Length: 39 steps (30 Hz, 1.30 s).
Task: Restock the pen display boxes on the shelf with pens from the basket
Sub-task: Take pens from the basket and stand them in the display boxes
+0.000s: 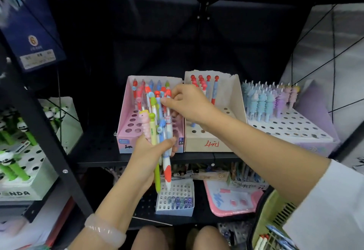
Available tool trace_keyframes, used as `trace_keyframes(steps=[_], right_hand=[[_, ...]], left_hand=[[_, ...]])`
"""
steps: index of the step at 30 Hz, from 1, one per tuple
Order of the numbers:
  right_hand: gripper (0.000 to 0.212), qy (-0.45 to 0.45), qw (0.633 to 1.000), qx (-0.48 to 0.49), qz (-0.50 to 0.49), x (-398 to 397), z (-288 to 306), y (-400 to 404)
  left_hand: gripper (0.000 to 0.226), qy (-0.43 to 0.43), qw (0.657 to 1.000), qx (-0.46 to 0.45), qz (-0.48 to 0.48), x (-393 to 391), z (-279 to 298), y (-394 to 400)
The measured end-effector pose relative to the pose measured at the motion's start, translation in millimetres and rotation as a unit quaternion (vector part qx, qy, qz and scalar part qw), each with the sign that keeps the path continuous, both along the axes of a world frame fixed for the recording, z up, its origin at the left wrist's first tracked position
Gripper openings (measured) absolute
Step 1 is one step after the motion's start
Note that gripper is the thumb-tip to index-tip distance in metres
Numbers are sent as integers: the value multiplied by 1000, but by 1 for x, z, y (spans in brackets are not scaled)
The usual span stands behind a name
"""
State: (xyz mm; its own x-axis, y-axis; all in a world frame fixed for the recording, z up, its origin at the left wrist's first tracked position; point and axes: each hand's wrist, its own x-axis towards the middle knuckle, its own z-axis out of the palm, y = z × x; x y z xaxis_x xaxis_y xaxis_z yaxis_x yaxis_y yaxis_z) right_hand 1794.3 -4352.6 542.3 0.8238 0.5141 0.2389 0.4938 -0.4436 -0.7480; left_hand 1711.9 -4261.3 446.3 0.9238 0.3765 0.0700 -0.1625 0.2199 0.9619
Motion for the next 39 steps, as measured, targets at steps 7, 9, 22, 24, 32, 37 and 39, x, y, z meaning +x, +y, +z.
trace_keyframes(steps=[7, 9, 22, 24, 32, 37, 39], right_hand=[[20, 50, 990, 131, -32, 8, 10, 15], [11, 29, 982, 182, -35, 11, 17, 26], [10, -55, 979, 194, 3, 31, 32, 87], [10, -78, 990, 117, 12, 35, 28, 93], [17, -45, 996, 73, 8, 50, 16, 95], [12, -53, 997, 61, 11, 55, 16, 95], [11, -56, 997, 57, 11, 56, 17, 94]], left_hand=[[13, -11, 999, -11, 48, -7, 2, 20], [14, -6, 997, -7, 75, -11, 1, 30], [13, 0, 992, -11, 127, -32, -12, 80], [14, -4, 992, -15, 123, -33, -13, 81], [15, -18, 995, -8, 98, -34, -16, 86], [15, -14, 995, -9, 103, -31, -15, 86], [15, -14, 995, -13, 98, -30, -15, 85]])
